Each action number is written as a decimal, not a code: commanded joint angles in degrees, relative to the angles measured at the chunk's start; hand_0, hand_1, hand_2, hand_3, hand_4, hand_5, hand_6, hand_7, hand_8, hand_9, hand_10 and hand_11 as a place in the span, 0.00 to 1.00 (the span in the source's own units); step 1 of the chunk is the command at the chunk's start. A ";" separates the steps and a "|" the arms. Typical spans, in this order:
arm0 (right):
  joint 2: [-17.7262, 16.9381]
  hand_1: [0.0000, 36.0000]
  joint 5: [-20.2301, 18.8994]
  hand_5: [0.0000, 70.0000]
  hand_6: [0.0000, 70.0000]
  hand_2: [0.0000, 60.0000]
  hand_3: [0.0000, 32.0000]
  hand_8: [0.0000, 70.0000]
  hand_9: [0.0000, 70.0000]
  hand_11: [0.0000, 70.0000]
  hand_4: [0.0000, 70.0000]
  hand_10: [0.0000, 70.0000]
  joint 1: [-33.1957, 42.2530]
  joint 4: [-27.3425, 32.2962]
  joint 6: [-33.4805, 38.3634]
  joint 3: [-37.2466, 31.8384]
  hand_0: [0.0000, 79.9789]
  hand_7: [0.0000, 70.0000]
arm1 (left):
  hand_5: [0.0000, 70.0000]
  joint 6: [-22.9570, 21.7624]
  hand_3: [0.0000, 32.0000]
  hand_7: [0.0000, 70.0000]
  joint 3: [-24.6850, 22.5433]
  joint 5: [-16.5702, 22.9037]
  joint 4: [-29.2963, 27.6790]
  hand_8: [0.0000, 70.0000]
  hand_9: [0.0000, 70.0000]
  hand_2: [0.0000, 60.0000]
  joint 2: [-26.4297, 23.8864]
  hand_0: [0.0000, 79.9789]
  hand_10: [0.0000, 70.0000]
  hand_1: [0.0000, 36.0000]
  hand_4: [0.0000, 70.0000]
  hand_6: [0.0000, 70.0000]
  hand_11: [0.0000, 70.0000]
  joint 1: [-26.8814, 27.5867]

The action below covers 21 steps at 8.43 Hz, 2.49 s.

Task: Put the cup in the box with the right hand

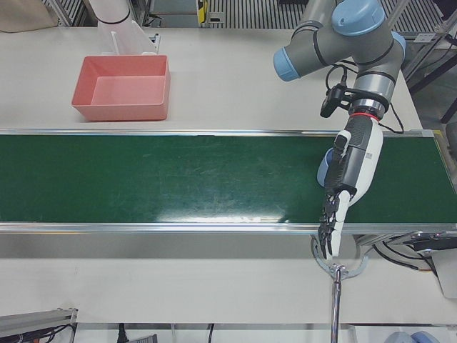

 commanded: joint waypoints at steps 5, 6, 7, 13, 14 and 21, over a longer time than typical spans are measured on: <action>-4.04 0.02 -0.94 0.08 0.35 0.00 0.00 0.37 0.71 0.14 0.33 0.09 3.51 -4.89 1.51 8.55 0.62 1.00 | 0.00 0.00 0.00 0.00 0.24 0.00 -0.10 0.00 0.00 0.00 0.00 0.00 0.00 0.00 0.00 0.00 0.00 0.00; -4.04 0.02 -0.94 0.07 0.37 0.00 0.00 0.38 0.72 0.15 0.39 0.09 3.52 -4.98 1.42 8.29 0.62 1.00 | 0.00 0.00 0.00 0.00 0.24 0.00 -0.10 0.00 0.00 0.00 0.00 0.00 0.00 0.00 0.00 0.00 0.00 0.00; -4.04 0.02 -0.94 0.07 0.36 0.00 0.00 0.37 0.72 0.14 0.37 0.09 3.52 -5.15 1.25 8.20 0.62 1.00 | 0.00 0.00 0.00 0.00 0.24 0.00 -0.10 0.00 0.00 0.00 0.00 0.00 0.00 0.00 0.00 0.00 0.00 0.00; -2.99 0.04 -0.94 0.07 0.36 0.00 0.00 0.35 0.69 0.12 0.46 0.08 3.25 -5.24 0.37 9.87 0.63 1.00 | 0.00 0.00 0.00 0.00 0.24 0.00 -0.10 0.00 0.00 0.00 0.00 0.00 0.00 0.00 0.00 0.00 0.00 0.00; -2.89 0.05 -0.85 0.07 0.36 0.00 0.00 0.35 0.69 0.12 0.48 0.08 3.08 -5.24 0.28 9.95 0.63 1.00 | 0.00 0.00 0.00 0.00 0.24 0.00 -0.10 0.00 0.00 0.00 0.00 0.00 0.00 0.00 0.00 0.00 0.00 0.00; -3.68 0.06 -0.85 0.07 0.36 0.00 0.00 0.35 0.69 0.13 0.45 0.08 3.69 -5.24 0.54 10.92 0.64 1.00 | 0.00 0.00 0.00 0.00 0.24 0.00 -0.10 0.00 0.00 0.00 0.00 0.00 0.00 0.00 0.00 0.00 0.00 0.00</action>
